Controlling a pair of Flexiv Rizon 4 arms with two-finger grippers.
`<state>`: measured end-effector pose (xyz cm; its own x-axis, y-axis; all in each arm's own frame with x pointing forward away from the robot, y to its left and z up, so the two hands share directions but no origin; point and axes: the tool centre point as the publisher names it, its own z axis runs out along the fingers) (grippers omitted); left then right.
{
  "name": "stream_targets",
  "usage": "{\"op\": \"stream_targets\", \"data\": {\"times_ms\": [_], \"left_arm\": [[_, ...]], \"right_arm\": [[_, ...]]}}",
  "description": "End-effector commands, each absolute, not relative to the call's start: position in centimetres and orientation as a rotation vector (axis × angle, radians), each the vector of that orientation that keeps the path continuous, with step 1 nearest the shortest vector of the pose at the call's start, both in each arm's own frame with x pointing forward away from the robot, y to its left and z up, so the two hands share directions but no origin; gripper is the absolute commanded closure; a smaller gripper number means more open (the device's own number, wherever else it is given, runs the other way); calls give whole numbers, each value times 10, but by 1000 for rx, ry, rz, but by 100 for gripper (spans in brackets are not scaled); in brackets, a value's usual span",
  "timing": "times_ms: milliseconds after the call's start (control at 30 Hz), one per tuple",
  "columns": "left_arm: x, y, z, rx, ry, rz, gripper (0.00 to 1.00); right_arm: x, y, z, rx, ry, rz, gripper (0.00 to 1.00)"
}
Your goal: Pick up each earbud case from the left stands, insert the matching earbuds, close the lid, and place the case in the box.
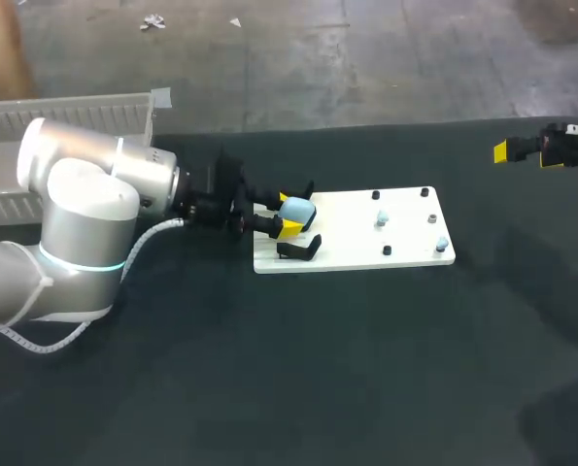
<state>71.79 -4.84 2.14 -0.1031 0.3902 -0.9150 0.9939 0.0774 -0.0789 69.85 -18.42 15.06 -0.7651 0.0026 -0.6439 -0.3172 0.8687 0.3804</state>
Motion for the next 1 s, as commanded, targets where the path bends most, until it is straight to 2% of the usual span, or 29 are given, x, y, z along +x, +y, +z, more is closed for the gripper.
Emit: {"op": "stream_targets", "data": {"times_ms": [33,633,733,800,1000], "left_arm": [[721,-50,19,1411,1603,-1021,56],[721,-50,20,1413,1593,-1029,75],[721,-50,20,1414,1593,-1031,81],[721,-50,20,1414,1594,-1032,100],[724,-49,21,1413,1595,-1025,100]], "right_arm": [[699,-185,150,-229,2373,633,0],[699,-185,150,-229,2373,633,0],[699,-185,150,-229,2373,633,0],[699,-185,150,-229,2373,633,0],[699,-185,150,-229,2373,633,0]]}}
